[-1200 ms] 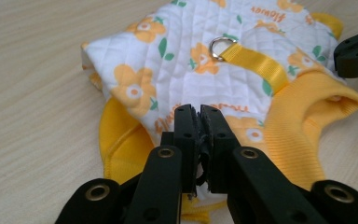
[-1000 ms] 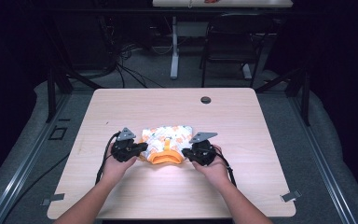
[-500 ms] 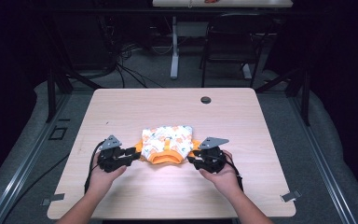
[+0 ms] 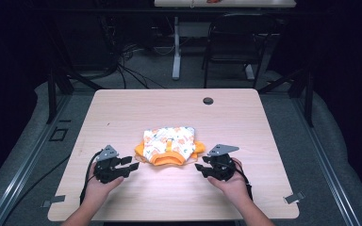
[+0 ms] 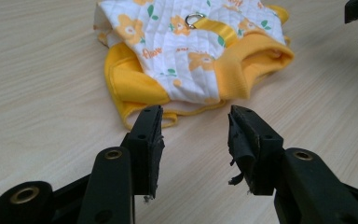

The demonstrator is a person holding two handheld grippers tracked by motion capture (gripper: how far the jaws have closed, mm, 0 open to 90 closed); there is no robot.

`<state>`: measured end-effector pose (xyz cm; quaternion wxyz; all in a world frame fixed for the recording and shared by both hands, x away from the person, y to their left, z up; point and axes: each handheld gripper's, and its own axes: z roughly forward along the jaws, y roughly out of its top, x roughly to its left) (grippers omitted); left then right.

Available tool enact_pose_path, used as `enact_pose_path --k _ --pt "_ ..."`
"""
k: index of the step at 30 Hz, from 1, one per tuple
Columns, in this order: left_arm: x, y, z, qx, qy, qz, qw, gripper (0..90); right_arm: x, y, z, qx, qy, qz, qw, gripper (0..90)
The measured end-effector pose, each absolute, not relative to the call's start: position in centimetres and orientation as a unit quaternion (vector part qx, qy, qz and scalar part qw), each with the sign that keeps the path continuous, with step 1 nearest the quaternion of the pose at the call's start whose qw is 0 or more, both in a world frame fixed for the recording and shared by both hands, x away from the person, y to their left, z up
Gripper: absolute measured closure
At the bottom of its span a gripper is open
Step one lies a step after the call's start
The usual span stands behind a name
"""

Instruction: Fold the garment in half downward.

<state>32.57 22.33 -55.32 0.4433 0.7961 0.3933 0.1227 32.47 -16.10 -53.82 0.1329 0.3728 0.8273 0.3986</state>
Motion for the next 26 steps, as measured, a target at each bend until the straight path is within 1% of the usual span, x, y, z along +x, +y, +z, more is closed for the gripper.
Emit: enact_pose_path --k 2,9,13,15,26 --pt "32.4 22.3 -56.1 0.797 0.396 0.117 0.44 54.2 32.2 -16.0 -54.5 0.369 0.833 0.39 0.137 55.1" --pt "32.3 22.1 -56.7 0.807 0.376 0.131 0.436 53.2 31.9 -15.7 -55.8 0.36 0.84 0.379 0.147 54.6" --pt "32.2 21.9 -57.2 0.814 0.368 0.13 0.43 53.2 31.9 -15.4 -56.5 0.365 0.837 0.381 0.145 54.8" --pt "32.1 21.8 -57.3 0.817 0.364 0.137 0.425 52.9 31.9 -15.2 -56.7 0.365 0.837 0.383 0.142 54.8" --pt "32.0 21.7 -57.4 0.814 0.37 0.135 0.428 50.3 31.6 -14.1 -57.3 0.337 0.849 0.375 0.157 53.7"
